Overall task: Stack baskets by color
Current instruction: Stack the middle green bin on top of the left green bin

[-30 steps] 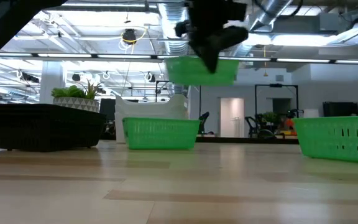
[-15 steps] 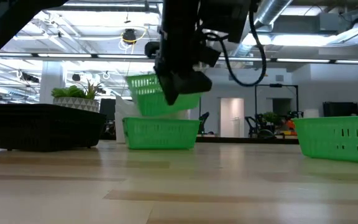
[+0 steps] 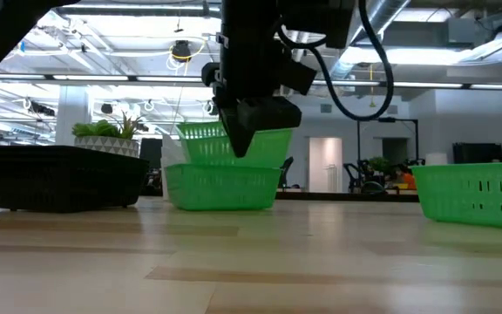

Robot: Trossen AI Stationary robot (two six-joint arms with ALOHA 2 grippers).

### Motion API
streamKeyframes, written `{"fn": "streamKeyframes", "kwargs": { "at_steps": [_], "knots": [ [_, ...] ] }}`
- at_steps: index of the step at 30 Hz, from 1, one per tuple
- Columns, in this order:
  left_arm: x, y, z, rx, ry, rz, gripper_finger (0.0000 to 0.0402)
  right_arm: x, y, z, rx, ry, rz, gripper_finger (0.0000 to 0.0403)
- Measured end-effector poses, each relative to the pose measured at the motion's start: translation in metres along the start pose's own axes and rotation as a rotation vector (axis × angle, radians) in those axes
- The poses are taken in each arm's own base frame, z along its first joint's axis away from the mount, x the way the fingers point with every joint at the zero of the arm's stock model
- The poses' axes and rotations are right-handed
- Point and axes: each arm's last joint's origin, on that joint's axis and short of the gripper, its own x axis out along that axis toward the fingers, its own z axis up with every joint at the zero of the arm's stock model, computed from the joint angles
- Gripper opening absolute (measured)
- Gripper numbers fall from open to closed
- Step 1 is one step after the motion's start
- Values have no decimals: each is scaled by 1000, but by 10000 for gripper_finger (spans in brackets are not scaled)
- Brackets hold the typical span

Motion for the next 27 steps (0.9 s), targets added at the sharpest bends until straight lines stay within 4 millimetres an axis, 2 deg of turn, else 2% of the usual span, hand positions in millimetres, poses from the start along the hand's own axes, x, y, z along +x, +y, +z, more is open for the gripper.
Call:
{"fn": "streamKeyframes", "kwargs": {
  "at_steps": [13,24,27],
  "knots": [
    [-2,3,-1,10,116,-115,0,0,0,0,0,-6,4,19],
    [0,1,4,61,123,-199,1,0,0,0,-23,-16,8,23],
    [0,0,5,68,112,-215,12,0,0,0,-25,-16,8,20]
  ]
}}
